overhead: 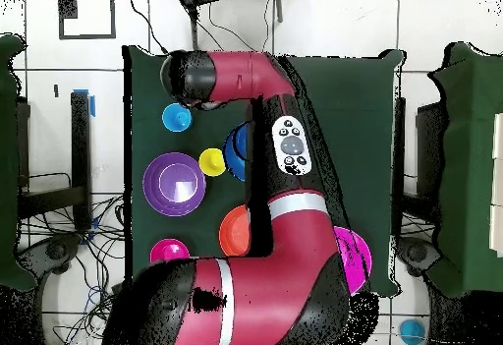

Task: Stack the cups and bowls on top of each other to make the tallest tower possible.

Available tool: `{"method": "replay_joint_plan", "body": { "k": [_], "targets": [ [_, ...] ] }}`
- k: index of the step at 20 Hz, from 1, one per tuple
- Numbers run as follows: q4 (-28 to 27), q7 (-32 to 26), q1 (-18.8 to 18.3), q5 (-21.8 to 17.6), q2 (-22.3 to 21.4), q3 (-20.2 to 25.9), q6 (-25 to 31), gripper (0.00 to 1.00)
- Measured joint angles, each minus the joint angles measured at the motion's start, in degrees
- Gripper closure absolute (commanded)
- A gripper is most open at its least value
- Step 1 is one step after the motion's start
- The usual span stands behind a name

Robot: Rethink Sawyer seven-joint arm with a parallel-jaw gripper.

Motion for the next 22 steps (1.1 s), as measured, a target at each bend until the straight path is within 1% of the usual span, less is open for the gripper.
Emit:
{"method": "replay_joint_plan", "body": {
  "k": [12, 22],
  "targets": [
    [0.36, 0.00, 0.49, 0.14, 1.51, -0.16, 1.19, 0.00],
    [4.17, 0.00, 0.49, 0.61, 1.01, -0.14, 1.18, 0.00]
  ]
}}
